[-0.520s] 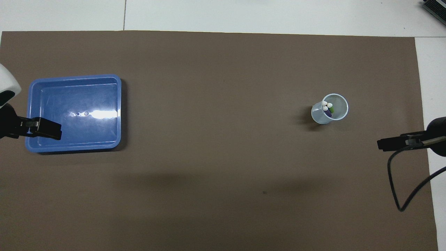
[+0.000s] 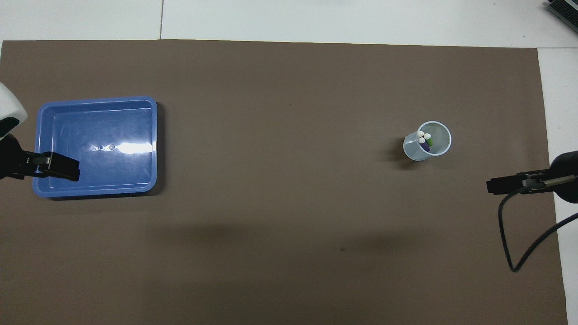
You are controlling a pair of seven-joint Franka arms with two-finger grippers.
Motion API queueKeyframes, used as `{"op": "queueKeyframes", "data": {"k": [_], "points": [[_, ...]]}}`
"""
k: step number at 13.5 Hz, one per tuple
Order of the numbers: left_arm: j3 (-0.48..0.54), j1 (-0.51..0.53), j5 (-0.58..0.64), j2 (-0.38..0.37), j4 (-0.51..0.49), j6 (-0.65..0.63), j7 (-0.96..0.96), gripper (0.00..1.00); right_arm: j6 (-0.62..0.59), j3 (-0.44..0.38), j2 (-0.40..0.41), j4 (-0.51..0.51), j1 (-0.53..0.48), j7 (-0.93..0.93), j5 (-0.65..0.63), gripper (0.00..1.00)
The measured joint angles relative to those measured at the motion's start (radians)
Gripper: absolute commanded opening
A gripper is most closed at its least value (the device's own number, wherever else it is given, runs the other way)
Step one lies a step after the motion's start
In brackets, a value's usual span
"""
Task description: Right arm passes pens to left for tray arrangement
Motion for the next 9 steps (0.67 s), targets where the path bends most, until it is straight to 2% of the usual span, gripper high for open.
{"op": "queueKeyframes", "data": {"k": [9], "points": [[0.0, 0.0, 0.0, 0.0, 0.0, 0.0, 0.0, 1.0, -0.022, -0.007, -0.003, 0.0, -0.004, -0.001, -0.001, 1.0]]}}
